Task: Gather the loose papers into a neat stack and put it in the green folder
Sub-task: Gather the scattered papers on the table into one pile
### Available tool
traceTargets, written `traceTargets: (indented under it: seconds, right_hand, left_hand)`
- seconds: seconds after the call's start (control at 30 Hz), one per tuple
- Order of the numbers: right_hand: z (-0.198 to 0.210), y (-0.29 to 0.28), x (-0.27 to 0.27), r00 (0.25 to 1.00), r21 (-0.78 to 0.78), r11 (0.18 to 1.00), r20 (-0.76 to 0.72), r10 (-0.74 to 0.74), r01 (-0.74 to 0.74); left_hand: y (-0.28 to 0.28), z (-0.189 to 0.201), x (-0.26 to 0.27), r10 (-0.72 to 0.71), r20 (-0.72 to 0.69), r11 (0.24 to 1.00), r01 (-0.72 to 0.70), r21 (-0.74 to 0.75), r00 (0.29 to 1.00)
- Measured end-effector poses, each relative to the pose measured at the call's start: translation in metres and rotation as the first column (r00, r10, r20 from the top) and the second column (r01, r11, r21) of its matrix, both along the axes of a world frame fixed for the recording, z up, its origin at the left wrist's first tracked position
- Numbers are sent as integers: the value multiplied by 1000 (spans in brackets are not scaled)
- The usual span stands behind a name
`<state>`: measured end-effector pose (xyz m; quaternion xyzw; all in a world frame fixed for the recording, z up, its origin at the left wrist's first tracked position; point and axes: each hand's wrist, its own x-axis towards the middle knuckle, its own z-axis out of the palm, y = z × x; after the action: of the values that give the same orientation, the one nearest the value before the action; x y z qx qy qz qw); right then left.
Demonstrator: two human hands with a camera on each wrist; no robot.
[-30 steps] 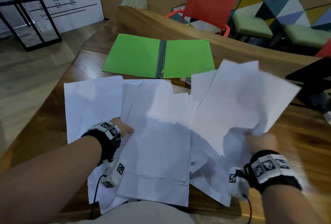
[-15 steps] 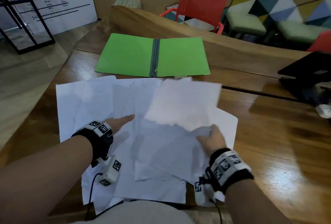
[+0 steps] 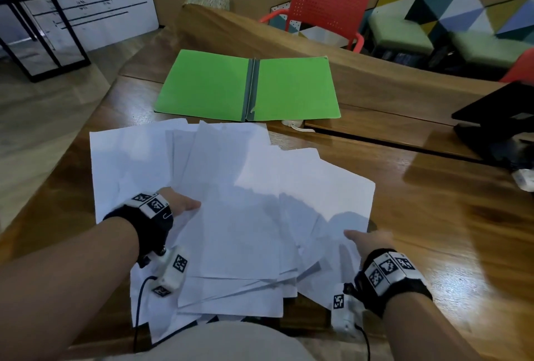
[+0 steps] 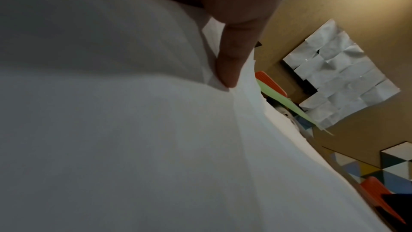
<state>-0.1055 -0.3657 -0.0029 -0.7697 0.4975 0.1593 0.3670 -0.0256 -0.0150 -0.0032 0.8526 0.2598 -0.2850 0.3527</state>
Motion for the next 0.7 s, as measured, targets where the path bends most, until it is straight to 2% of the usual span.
traceTargets:
  seconds: [0.2,0.27,0.37,0.47,0.53,0.6,0.67,0.7]
  right_hand:
    - [0,25,10,993,61,993,71,99,-103]
    - [4,33,13,986,-30,986,-10,166,-166]
    - [4,45,16,939,-203,926,-202,278,-318]
    - [-3,52,20,918,-208,900,-193,346,-383]
    - [-6,51,24,931,-193,911,-109,349,-364]
    - [-6,46,25,968,-127,959,-41,249,-253]
    - [-1,40,24,978,-22,979,-57,199,-201]
    - [1,35,23,971,36,973,-67,230,-228]
  left_hand:
    - [-4,-3,-2,23,-1,1000,-23,5,1000]
    - [-4,-4,-1,26,-5,1000,-26,17,1000]
    - [-8,-3,-2,20,11,1000,-20,19,1000]
    - [-10,-3,-2,19,22,1000,-19,25,1000]
    - [-10,-2,-3,19,23,999,-20,32,1000]
    - [-9,-2,-4,19,14,999,-19,38,1000]
    - [-9,0,-5,13,10,999,-13,40,1000]
    - [-8,-1,-5,17,10,999,-18,38,1000]
